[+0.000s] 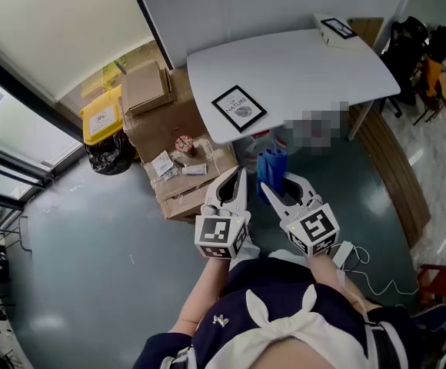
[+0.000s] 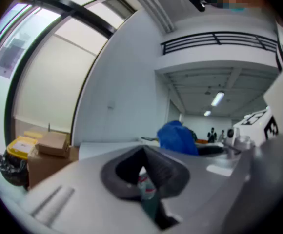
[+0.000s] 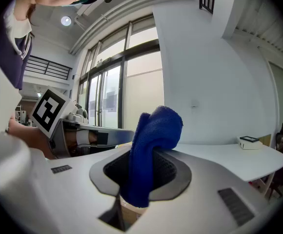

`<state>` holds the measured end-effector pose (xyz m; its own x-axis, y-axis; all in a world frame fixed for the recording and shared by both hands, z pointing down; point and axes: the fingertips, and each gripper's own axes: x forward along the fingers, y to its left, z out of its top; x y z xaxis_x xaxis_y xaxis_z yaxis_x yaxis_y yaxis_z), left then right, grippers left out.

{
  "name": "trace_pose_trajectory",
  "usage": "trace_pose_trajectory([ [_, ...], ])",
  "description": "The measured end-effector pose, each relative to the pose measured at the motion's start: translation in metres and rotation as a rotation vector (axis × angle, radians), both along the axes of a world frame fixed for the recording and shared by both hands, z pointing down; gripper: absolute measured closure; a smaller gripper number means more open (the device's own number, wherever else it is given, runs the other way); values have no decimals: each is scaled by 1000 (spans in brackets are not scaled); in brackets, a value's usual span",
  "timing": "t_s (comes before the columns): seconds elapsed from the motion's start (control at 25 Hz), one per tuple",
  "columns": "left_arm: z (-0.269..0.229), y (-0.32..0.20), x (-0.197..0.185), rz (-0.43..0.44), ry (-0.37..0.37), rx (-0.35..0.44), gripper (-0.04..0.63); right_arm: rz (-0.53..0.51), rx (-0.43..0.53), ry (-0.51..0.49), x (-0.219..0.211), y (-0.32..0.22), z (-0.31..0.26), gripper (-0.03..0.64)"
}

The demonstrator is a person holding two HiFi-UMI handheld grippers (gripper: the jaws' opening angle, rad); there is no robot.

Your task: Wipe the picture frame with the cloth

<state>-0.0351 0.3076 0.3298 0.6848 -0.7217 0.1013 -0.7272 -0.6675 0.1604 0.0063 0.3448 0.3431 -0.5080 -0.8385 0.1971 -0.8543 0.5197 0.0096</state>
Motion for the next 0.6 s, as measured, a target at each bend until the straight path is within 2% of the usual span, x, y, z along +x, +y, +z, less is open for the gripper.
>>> trace_pose_trajectory([
  [0.28,7,-28,-15,28,-11,-9,595,57,-10,2,-6,-30,5,525],
  [0.6,22,-41,-24,38,0,-53,595,92,-62,26,-3,-37,16,525],
])
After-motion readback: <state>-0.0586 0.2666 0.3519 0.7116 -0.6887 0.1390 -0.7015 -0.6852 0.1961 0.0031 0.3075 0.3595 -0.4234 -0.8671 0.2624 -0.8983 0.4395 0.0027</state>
